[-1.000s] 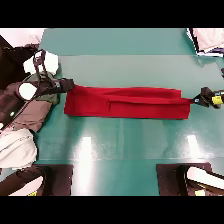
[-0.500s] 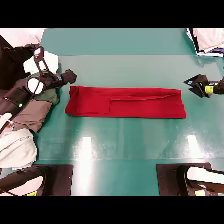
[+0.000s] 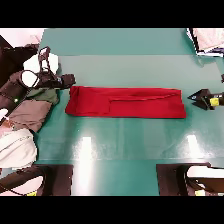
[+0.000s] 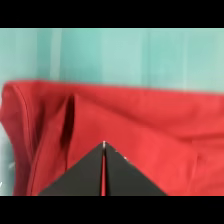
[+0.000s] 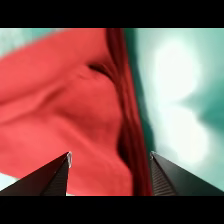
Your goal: Fold the shirts.
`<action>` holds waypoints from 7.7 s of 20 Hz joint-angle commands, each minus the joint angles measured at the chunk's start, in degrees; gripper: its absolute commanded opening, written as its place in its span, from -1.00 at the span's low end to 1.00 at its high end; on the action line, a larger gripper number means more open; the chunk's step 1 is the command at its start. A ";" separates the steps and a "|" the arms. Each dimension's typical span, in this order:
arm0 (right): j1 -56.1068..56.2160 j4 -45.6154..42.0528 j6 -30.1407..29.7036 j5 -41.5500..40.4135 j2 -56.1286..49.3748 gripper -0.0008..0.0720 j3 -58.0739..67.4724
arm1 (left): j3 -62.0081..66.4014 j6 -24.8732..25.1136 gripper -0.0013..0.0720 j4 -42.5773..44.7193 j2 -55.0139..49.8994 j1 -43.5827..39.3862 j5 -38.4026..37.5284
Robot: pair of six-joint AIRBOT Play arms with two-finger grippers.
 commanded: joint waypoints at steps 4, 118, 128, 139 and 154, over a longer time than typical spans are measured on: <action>4.26 -1.27 -1.16 -0.63 -7.08 0.55 0.04 | 0.22 3.28 -0.90 -0.46 -0.04 0.07 -7.34; -27.32 0.31 6.08 -27.06 28.72 -0.96 -17.77 | 32.72 9.84 -0.90 -3.65 -5.16 5.35 -31.12; -34.25 -23.26 9.46 -14.97 28.72 0.32 -11.45 | 32.72 10.36 -0.90 -3.63 -5.16 5.35 -31.01; -5.95 -5.77 9.42 -4.79 28.72 0.21 -4.31 | 32.72 9.99 -0.90 -3.58 -5.09 5.35 -31.82; 27.41 -5.79 9.44 -5.90 28.72 -0.95 -4.28 | 32.72 10.03 -0.90 -3.56 -5.09 5.35 -30.42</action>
